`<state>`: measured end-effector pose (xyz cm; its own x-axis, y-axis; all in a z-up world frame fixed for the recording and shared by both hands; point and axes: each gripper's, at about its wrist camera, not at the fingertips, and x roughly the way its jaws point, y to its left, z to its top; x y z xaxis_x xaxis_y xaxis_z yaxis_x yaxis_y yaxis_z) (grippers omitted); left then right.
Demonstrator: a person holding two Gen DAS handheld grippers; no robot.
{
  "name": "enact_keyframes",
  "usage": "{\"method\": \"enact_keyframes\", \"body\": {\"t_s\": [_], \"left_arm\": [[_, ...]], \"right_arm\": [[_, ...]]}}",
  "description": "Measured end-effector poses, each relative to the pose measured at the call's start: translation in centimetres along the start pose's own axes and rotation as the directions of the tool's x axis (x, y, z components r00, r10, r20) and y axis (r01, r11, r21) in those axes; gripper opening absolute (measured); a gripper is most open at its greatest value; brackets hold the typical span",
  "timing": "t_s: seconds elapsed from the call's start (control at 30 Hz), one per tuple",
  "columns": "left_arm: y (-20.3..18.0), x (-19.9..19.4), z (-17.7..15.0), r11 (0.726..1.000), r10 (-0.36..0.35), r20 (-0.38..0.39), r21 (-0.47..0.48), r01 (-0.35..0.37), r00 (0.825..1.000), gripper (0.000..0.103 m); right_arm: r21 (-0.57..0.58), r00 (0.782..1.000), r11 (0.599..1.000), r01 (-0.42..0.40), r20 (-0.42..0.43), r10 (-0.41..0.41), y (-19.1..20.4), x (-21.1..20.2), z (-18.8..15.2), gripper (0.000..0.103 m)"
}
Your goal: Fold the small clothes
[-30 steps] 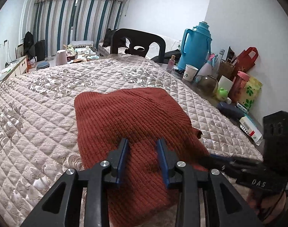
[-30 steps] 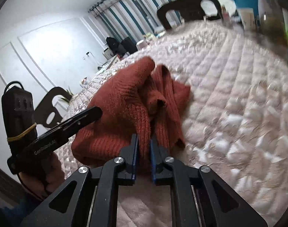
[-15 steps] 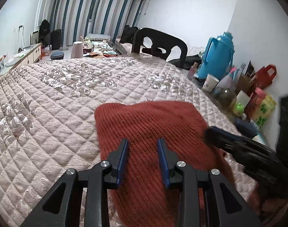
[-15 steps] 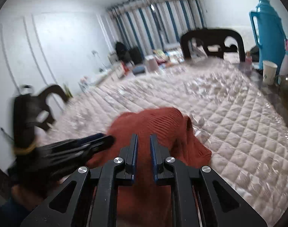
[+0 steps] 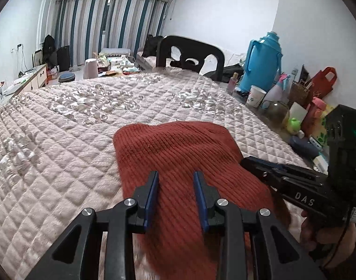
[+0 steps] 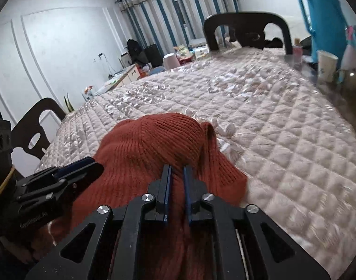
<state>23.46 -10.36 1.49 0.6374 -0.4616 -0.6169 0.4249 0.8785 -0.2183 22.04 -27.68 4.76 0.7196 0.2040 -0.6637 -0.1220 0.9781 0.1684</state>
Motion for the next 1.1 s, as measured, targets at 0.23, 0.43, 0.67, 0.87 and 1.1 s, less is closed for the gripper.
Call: {"method": "enact_keyframes", "body": {"t_s": [0.23,0.43,0.67,0.87,1.1], "left_arm": [[-2.1,-3.7,-3.4,0.998,-0.006,0.027,0.067,0.004,1.0,0.032],[-2.9,-3.1,-4.7,0.993,0.054,0.016,0.109,-0.055,0.998,0.032],[-2.9,-4.2,-4.9,0.995,0.069,-0.017,0.075,-0.068,0.997,0.034],[-3.2,-4.5,-6.0,0.994,0.089,-0.047,0.072,-0.085,0.995,0.035],[-3.0,-4.8,-6.3,0.994,0.097,-0.065,0.06,-0.093,0.993,0.037]], "right_arm": [[-0.095,0.996,0.994,-0.052,0.061,0.058,2.7,-4.6,-2.5,0.011],[-0.086,0.997,0.996,-0.035,-0.066,0.029,2.0,-1.8,-4.5,0.011],[-0.118,0.999,0.993,-0.007,-0.047,0.002,2.9,-3.2,-4.7,0.011],[-0.126,0.999,0.992,-0.02,-0.037,0.016,2.6,-4.8,-6.0,0.014],[-0.097,0.999,0.995,0.002,-0.051,-0.007,1.7,-5.0,-6.3,0.014]]}}
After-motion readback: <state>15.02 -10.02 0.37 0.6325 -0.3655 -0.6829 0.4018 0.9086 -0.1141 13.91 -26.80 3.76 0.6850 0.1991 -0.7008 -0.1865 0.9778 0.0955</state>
